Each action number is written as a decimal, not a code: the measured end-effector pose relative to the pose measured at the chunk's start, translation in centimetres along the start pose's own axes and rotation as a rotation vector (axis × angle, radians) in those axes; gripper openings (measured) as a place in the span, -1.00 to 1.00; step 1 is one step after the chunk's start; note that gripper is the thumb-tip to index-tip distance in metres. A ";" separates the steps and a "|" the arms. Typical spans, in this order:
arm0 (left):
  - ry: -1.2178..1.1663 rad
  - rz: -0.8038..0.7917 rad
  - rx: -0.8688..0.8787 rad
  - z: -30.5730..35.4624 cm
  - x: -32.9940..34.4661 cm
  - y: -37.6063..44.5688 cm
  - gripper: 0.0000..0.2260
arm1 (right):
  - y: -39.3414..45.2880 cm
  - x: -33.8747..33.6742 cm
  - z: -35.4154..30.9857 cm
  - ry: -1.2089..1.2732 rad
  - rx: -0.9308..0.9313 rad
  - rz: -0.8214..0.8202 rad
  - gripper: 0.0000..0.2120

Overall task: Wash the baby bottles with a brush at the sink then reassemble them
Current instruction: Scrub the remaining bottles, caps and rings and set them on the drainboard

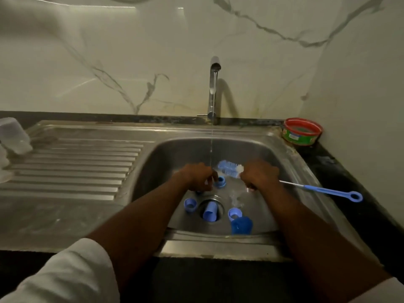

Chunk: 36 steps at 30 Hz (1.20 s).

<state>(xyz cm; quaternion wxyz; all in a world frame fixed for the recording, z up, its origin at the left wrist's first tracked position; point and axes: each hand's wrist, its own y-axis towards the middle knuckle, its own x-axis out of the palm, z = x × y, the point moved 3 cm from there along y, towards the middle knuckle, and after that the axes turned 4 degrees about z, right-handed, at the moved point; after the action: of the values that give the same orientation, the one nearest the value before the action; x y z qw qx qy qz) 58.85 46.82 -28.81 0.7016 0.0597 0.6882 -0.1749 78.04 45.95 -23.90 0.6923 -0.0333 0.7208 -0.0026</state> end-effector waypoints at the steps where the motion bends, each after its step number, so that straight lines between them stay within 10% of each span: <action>1: 0.051 0.017 0.041 0.5 0.2 0.4 -0.59 | 0.2 0.1 0.1 -0.003 0.011 0.017 -0.71; 12: -0.010 0.131 0.319 4.8 2.7 3.0 -0.68 | 1.1 0.5 0.4 0.033 0.112 0.092 -0.78; 22: -0.645 0.614 -0.266 -3.1 0.7 3.2 -0.79 | 1.0 0.1 0.7 0.051 0.083 0.117 -0.75; 30: -1.280 0.602 -0.261 -3.1 0.0 2.9 -0.84 | 1.0 0.3 0.3 0.044 0.050 0.077 -0.72; 36: -1.036 0.629 -0.177 -2.1 -0.5 2.6 -0.73 | 1.2 0.3 0.1 0.085 0.032 0.055 -0.71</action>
<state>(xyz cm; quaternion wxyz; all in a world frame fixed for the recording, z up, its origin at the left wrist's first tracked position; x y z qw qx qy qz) 57.67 49.97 -28.81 0.9653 0.1085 0.2188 0.0921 78.12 47.12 -24.29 0.6614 -0.0022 0.7500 0.0037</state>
